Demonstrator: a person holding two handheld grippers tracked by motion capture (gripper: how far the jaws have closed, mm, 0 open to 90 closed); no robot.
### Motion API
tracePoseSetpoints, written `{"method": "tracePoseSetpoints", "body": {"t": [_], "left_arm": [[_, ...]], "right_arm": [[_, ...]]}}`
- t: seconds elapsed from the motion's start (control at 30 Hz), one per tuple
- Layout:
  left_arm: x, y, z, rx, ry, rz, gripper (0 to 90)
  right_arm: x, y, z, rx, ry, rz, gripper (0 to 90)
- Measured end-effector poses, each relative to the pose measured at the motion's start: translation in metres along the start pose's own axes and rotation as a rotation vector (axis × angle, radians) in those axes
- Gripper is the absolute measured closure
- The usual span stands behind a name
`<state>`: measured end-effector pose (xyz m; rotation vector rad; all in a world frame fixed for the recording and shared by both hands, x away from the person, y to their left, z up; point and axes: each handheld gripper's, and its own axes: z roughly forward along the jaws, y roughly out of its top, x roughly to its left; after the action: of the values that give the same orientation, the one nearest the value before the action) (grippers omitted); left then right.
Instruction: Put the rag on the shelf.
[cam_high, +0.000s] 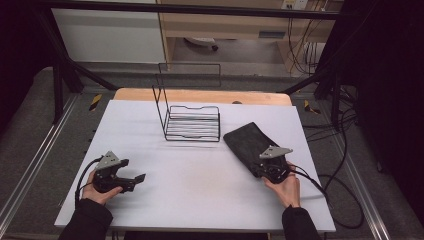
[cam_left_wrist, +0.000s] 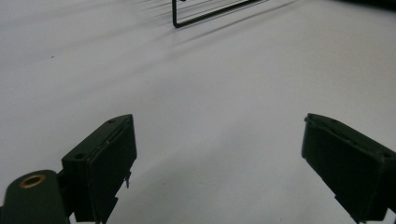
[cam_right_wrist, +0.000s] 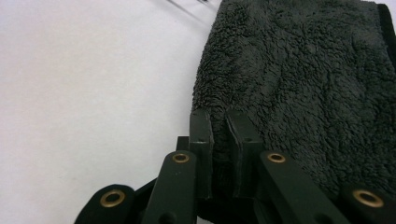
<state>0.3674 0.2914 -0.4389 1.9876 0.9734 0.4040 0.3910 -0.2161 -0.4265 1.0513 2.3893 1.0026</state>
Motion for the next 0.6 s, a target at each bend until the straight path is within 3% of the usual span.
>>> {"method": "tracePoseSetpoints", "body": {"t": [0.17,0.6], "left_arm": [[0.000,0.000,0.000,0.000,0.002,-0.002,10.1],[0.000,0.000,0.000,0.000,0.002,-0.003,10.1]], "right_arm": [[0.006,0.002,-0.003,0.012,0.029,0.004,82.3],[0.040,0.006,-0.009,0.035,0.136,0.037,82.2]]}}
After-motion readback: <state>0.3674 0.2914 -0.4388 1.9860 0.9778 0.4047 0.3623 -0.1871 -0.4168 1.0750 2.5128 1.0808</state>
